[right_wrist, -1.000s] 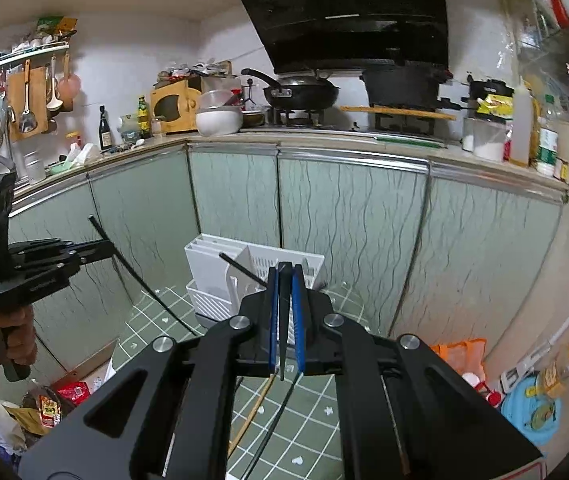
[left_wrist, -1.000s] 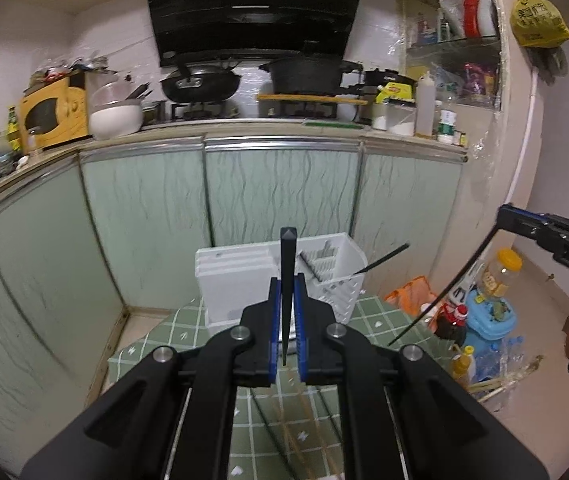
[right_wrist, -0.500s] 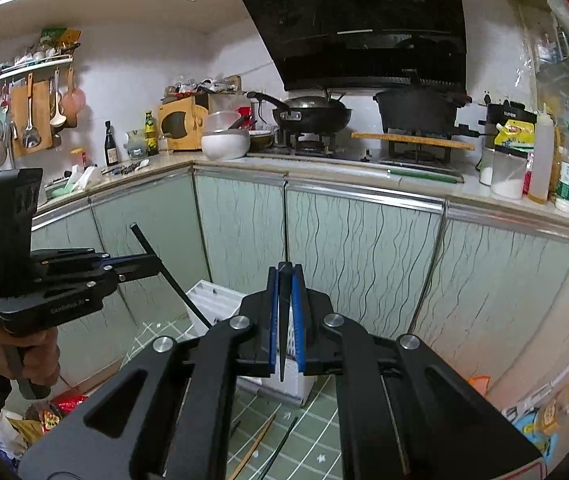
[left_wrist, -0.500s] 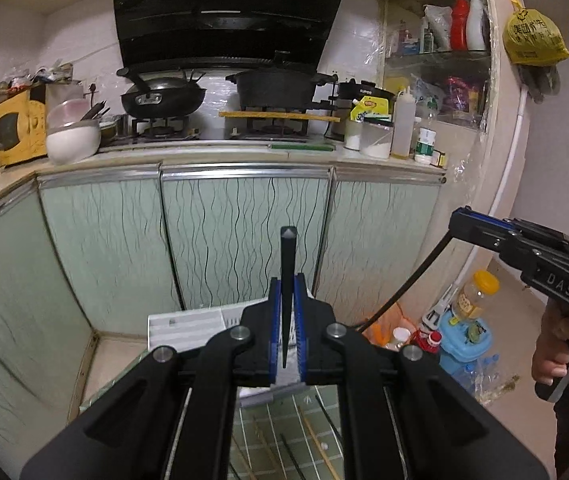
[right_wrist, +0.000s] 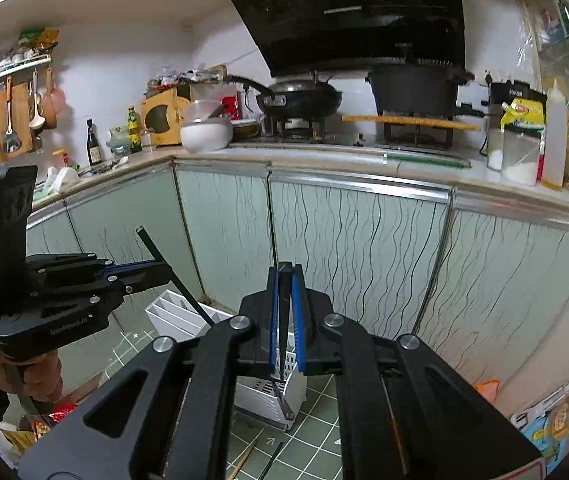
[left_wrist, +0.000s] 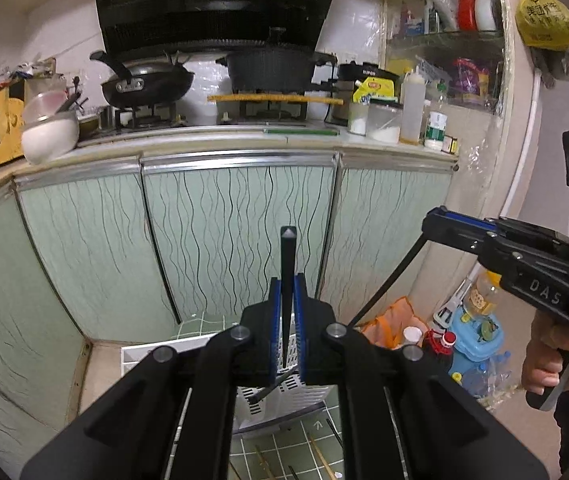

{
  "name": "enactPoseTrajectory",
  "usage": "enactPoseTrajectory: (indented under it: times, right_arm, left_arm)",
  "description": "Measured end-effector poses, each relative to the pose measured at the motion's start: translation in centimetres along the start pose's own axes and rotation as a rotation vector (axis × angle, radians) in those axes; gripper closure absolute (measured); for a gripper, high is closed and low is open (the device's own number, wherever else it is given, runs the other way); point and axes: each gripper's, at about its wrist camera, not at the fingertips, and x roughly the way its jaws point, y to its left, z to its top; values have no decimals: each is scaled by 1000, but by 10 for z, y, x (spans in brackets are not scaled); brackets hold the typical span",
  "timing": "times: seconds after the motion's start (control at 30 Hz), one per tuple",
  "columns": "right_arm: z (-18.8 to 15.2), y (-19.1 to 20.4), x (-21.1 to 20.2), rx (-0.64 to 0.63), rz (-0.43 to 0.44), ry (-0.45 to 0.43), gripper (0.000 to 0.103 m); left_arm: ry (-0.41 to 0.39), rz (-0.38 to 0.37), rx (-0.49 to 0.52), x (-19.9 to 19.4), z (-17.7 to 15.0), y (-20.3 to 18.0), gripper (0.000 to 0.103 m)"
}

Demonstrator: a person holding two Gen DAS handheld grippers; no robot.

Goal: Organize utensils
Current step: 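Lift and carry both held black chopsticks into the white drainer holder, then open the right tool while the left tool opens, dropping chopsticks into the holder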

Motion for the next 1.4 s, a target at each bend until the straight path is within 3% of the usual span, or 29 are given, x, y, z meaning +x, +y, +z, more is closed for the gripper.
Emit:
enactPoseTrajectory:
  times: [0.13, 0.2, 0.23, 0.27, 0.43, 0.93, 1.4]
  right_arm:
    - [-14, -9, 14, 19, 5, 15, 97]
    - [-21, -13, 19, 18, -16, 28, 89]
    - [-25, -14, 19, 15, -32, 35, 66]
    - [-28, -14, 17, 12, -47, 35, 31]
    - [-43, -10, -2, -17, -133, 12, 7]
    - [-89, 31, -77, -29, -143, 39, 7]
    - [-131, 60, -122, -10, -136, 34, 7]
  left_arm:
    - [20, -5, -14, 16, -10, 6, 95]
    - [25, 7, -26, 19, -15, 10, 77]
    - [17, 18, -24, 18, -17, 12, 43]
    - [9, 33, -21, 17, -18, 12, 11]
    - [-32, 89, -7, -3, -26, 13, 9]
    - [-56, 203, -62, -93, -84, 5, 4]
    - [-82, 241, -52, -149, -144, -12, 4]
